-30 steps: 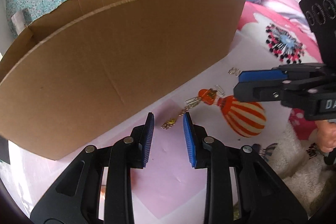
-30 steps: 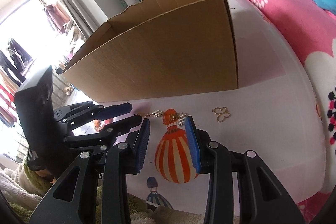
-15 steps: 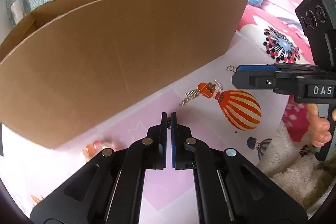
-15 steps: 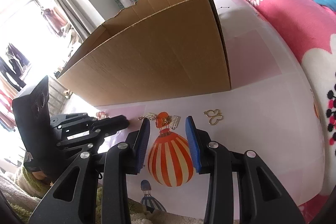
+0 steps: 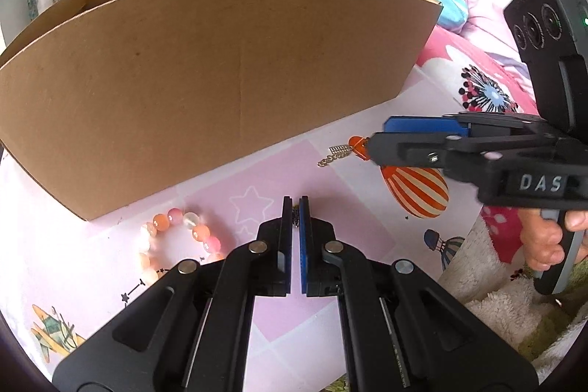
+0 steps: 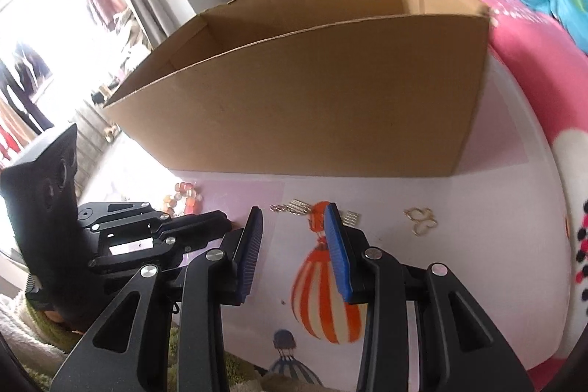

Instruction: Organize jewelry

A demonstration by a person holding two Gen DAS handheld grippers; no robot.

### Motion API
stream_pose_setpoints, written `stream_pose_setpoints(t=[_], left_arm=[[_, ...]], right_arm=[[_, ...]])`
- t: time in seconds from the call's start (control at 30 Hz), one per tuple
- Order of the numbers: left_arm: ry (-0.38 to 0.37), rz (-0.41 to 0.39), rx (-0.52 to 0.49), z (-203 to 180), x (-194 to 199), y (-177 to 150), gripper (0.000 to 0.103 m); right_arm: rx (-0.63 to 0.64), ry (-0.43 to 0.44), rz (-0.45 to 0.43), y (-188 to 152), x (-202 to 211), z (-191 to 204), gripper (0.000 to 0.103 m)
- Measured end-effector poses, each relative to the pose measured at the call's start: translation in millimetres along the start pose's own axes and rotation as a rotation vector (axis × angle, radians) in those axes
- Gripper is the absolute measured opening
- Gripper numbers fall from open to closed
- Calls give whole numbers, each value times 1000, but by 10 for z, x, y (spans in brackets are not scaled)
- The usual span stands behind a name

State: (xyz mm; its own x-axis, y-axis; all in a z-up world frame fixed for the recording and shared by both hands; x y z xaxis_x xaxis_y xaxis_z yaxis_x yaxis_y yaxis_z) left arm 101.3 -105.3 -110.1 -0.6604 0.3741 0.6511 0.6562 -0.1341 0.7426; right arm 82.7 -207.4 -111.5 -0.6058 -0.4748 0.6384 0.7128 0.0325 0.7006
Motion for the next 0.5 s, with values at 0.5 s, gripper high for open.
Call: stream_pose_setpoints(t=[0.5], left_arm=[[-29,-21,36,44,43,-1,3]], right_arm=[[64,-91,54,2,-348,102,27]])
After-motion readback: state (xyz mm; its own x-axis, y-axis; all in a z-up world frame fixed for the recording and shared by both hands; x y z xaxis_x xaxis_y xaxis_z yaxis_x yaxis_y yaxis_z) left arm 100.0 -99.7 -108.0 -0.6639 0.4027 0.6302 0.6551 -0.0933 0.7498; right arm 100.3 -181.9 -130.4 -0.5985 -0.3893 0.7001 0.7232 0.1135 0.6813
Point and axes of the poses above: each gripper's, at about its wrist camera, not at the fingertips, and x roughly against the way its jaws point, z to its left, y to its top, the point moved 6 cm from there along -x, roughly the way its jaws point, and after that the axes turned 9 degrees about -z, right-handed, at the moved point
